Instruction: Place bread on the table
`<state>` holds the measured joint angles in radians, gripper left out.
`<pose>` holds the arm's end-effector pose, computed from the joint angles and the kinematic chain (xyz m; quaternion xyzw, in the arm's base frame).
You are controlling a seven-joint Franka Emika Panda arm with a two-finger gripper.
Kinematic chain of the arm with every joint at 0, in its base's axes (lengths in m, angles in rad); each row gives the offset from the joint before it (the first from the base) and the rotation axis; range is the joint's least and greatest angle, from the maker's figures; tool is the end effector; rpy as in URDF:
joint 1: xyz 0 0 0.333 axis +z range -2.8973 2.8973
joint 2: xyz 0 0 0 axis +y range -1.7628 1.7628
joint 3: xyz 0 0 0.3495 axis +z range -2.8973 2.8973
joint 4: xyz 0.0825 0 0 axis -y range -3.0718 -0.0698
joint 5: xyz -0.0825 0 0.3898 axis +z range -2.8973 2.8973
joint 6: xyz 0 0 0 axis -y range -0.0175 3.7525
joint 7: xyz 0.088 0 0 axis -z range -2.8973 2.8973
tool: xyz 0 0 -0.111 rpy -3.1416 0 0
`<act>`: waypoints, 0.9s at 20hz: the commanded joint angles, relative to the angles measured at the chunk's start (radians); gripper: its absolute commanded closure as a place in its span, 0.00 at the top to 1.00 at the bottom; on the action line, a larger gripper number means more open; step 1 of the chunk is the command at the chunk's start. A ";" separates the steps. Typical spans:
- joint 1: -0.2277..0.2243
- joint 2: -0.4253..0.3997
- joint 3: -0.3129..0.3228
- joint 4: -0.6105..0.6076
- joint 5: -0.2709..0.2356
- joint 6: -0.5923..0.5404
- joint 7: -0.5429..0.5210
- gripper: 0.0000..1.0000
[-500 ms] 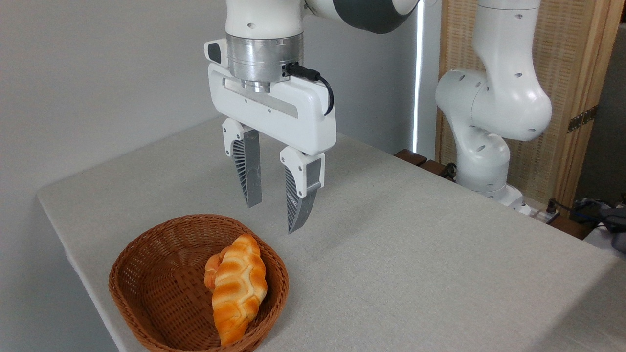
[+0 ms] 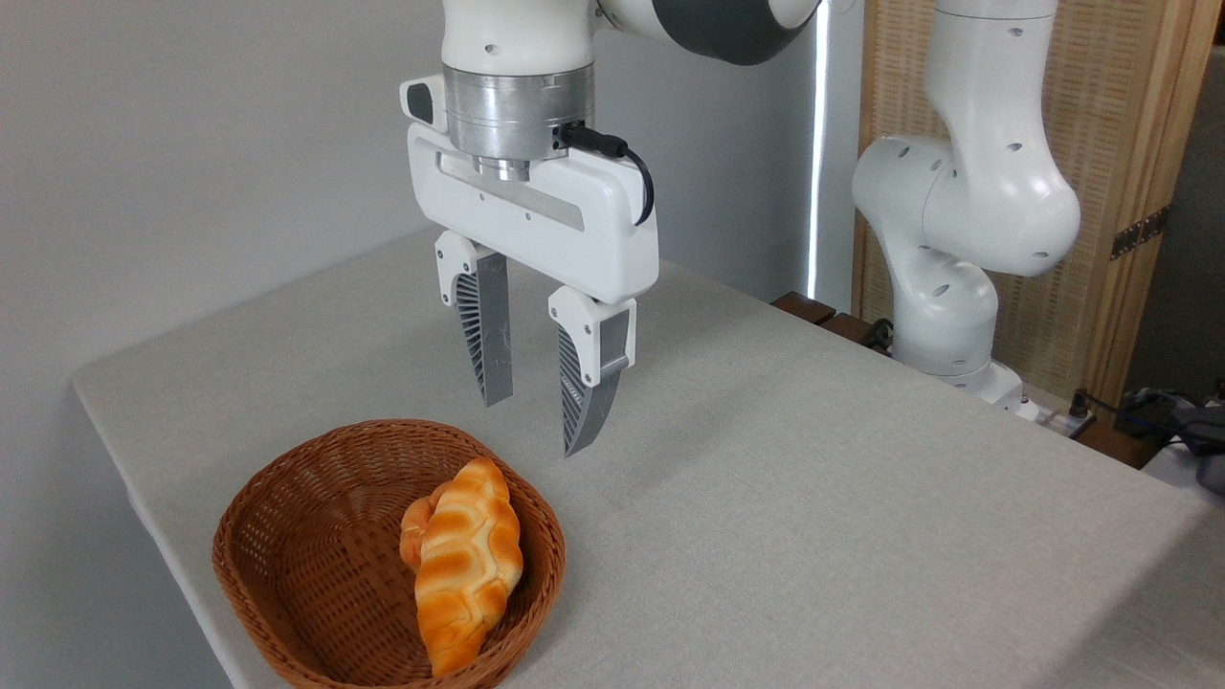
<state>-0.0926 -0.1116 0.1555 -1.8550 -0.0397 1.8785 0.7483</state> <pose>0.5426 0.0352 0.6051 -0.9410 0.3306 -0.0724 0.0007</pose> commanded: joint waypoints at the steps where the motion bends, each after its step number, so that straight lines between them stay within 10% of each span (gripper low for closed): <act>1: -0.007 -0.010 0.006 0.013 0.014 -0.038 -0.018 1.00; 18: -0.007 -0.010 0.006 0.013 0.014 -0.091 -0.006 1.00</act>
<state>-0.0926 -0.1119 0.1554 -1.8523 -0.0397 1.8191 0.7483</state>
